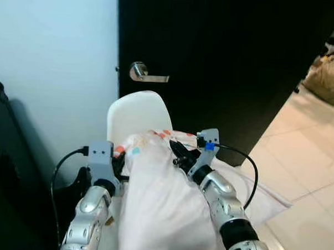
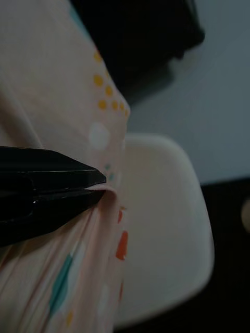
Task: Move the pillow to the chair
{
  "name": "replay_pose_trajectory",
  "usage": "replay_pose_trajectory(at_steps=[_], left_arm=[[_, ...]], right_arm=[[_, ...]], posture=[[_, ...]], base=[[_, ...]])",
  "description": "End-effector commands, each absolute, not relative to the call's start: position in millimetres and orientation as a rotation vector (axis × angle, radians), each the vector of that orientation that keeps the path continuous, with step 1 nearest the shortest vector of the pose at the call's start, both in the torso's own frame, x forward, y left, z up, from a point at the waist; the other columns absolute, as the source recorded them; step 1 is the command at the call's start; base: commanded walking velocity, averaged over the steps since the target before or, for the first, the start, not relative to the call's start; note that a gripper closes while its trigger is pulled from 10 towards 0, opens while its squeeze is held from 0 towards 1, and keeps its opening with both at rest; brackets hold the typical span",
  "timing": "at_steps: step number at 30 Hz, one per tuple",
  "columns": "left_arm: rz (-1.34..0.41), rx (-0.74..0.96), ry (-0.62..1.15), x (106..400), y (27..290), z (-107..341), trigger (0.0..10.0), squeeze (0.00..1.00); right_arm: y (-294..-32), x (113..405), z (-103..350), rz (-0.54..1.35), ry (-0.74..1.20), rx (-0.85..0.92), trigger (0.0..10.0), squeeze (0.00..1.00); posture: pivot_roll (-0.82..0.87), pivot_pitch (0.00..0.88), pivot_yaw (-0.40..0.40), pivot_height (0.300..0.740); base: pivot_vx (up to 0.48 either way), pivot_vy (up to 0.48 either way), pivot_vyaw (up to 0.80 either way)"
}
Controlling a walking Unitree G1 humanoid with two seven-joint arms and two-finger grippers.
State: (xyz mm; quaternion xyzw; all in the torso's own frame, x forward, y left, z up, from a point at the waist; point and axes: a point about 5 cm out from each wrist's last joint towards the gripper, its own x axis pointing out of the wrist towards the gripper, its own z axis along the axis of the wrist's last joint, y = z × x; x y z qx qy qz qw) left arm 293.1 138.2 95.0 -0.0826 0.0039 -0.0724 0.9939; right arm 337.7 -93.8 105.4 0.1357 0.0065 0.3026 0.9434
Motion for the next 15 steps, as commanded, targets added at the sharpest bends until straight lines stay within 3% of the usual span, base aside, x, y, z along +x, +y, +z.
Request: replay_pose_trajectory(at_steps=[1,11,15], left_arm=[[-0.152,-0.152,-0.049,296.1,136.5,107.1,10.0,0.0],[-0.162,-0.143,-0.049,295.6,134.8,107.4,10.0,0.0],[-0.167,-0.139,-0.047,295.5,133.0,107.2,10.0,0.0]], right_arm=[[-87.1,335.6,103.3,0.651,0.026,0.261,10.0,0.0],[-89.3,336.8,100.8,0.612,0.037,0.234,10.0,0.0],[-93.7,338.8,98.4,0.559,0.047,0.233,10.0,0.0]], posture=[[0.13,0.0,-0.116,0.74],[0.12,0.0,-0.11,0.74],[0.12,0.0,-0.107,0.74]], base=[[0.0,0.0,0.77],[0.0,0.0,0.77],[0.0,0.0,0.0]])
